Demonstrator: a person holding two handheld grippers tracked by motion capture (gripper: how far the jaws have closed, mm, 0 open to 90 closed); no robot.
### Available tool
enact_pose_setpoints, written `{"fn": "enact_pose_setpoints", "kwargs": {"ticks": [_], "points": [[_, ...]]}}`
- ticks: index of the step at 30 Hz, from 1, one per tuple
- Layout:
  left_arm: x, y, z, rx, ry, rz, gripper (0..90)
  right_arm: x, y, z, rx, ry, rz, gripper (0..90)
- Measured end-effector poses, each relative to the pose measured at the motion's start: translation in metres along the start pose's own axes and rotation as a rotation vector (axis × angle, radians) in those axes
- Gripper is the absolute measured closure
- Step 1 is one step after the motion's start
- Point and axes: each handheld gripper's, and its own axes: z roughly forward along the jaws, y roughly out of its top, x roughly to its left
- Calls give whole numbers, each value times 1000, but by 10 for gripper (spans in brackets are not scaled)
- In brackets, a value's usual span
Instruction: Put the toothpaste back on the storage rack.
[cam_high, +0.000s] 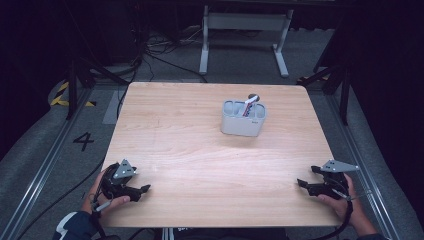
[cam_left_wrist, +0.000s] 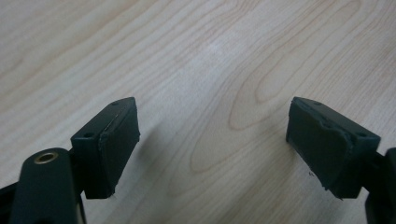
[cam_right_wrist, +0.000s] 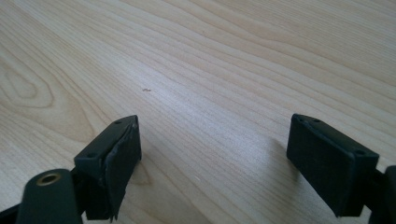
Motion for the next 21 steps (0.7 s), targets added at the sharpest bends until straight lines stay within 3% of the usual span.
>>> {"fn": "enact_pose_setpoints", "kwargs": {"ticks": [3, 5, 6, 21], "points": [[1, -10, -2, -48, -1, -35, 160, 0, 0, 0, 1, 0, -1, 181], [-1, -11, -3, -43, 19, -65, 155, 0, 0, 0, 1, 2, -3, 181], [-1, -11, -3, -51, 32, -51, 156, 0, 0, 0, 0, 2, -3, 181], [-3, -11, -2, -49, 40, -66, 147, 0, 0, 0, 1, 3, -4, 182]]}}
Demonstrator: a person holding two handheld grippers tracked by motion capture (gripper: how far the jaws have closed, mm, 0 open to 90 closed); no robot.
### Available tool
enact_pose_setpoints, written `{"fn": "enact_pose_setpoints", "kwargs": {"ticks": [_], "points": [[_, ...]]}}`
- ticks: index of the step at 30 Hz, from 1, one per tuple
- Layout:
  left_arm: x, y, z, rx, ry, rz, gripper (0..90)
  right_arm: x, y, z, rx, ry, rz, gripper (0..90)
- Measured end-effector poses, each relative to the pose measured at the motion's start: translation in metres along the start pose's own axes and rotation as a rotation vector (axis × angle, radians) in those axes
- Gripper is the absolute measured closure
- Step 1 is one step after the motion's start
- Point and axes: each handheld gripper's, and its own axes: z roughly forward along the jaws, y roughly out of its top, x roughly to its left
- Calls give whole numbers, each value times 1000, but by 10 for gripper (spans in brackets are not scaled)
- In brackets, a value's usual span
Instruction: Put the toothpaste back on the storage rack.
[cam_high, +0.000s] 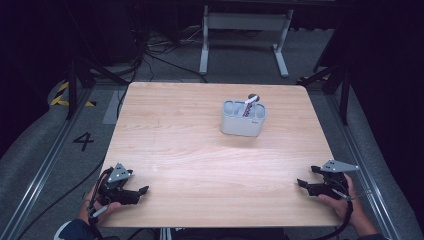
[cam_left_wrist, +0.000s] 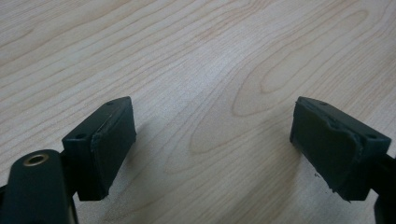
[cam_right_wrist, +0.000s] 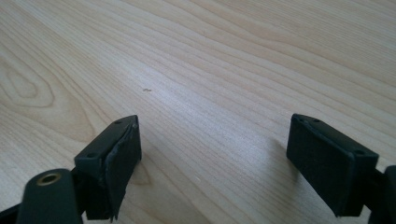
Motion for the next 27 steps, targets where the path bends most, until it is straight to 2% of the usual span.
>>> {"fn": "enact_pose_setpoints", "kwargs": {"ticks": [5, 27], "points": [[0, 1, 1, 4, 12, 3, 138, 0, 0, 0, 0, 0, 0, 183], [0, 2, 2, 10, 6, 0, 116, 0, 0, 0, 0, 2, -1, 182]]}}
